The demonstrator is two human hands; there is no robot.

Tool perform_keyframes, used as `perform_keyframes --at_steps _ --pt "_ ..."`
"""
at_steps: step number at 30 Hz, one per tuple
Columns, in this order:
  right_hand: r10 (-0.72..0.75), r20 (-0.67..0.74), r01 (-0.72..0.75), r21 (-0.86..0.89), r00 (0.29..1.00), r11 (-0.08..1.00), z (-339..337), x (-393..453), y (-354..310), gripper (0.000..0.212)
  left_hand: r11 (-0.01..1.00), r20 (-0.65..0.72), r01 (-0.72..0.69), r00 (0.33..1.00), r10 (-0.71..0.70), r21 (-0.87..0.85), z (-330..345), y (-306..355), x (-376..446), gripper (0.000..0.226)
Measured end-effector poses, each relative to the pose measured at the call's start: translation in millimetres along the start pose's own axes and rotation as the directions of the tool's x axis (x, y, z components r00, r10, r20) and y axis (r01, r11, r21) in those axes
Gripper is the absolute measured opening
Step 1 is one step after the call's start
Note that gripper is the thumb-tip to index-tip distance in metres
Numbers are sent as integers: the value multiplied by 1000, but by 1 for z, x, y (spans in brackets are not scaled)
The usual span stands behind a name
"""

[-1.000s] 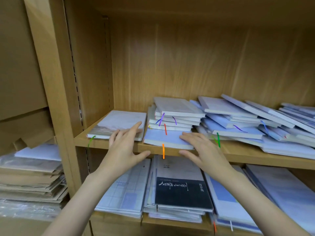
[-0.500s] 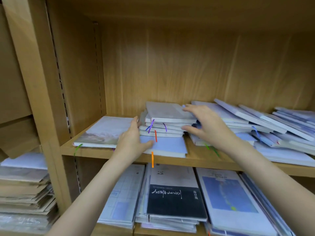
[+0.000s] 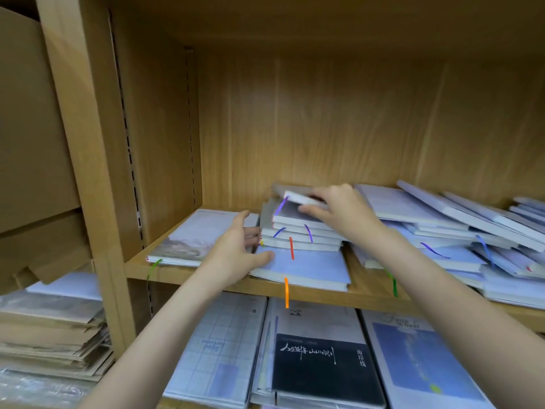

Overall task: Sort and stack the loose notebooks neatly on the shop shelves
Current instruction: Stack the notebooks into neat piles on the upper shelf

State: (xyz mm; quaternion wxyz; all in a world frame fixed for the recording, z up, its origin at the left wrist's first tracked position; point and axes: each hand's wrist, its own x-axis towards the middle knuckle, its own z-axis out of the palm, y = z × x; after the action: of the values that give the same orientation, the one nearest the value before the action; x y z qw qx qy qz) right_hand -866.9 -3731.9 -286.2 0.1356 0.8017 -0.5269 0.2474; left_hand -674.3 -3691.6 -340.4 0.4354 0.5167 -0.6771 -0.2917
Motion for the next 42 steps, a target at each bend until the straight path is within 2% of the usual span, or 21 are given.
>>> perform_keyframes --at_steps 3,6,8,10,13,15,17,19,22,25,27,30,33,35,37,40,42 --pt "8 5 -8 -34 1000 999 12 -9 -2 41 1000 -18 -13 1000 12 -11 0 -1 -2 87" --pt "-9 15 8 32 1000 999 11 -15 2 43 999 -62 -38 997 37 -5 1 -1 -5 81" --pt "-40 37 38 62 999 997 4 -27 8 42 997 -147 -75 986 73 -9 4 -1 -7 69" --pt "-37 -36 41 90 999 995 -8 -44 18 40 988 -245 -152 957 155 30 7 3 -7 55" --pt "-47 -264 77 102 963 992 -32 -74 42 29 956 -307 -276 905 293 100 22 20 -1 41" --pt "-49 -365 69 42 930 997 -51 -89 64 30 928 -291 -354 881 374 121 40 36 4 37" --pt "44 -344 -36 29 938 999 -69 -102 91 38 908 -265 -400 868 419 125 61 54 7 38" --pt "194 -198 -198 0 961 980 -85 -113 120 60 883 -244 -449 849 469 134 83 67 11 40" --pt "362 35 -356 -114 932 928 -95 -130 161 89 838 -162 -519 824 543 170 112 85 16 43" --pt "333 90 -331 -36 939 943 -90 -141 187 82 802 -5 -511 842 539 311 136 96 24 51" --pt "292 5 -292 5 957 957 -87 -143 194 69 798 86 -410 905 417 442 143 100 29 61" --pt "226 -107 -232 -52 968 971 -82 -142 196 58 800 91 -308 948 306 515 141 103 38 61" --pt "215 -157 -240 -164 964 957 -85 -138 194 50 879 84 -257 966 244 401 131 104 48 53" --pt "232 -187 -260 -142 955 955 -95 -131 193 46 958 81 -224 974 213 180 125 106 53 48" --pt "240 -193 -270 -148 951 951 -102 -122 193 46 976 84 -218 973 216 12 121 107 52 48" --pt "263 -123 -283 -190 957 940 -99 -117 191 51 969 105 -231 965 240 -90 120 98 45 47" --pt "306 -33 -304 -259 952 917 -91 -117 187 55 955 107 -287 950 293 -70 120 86 35 47"
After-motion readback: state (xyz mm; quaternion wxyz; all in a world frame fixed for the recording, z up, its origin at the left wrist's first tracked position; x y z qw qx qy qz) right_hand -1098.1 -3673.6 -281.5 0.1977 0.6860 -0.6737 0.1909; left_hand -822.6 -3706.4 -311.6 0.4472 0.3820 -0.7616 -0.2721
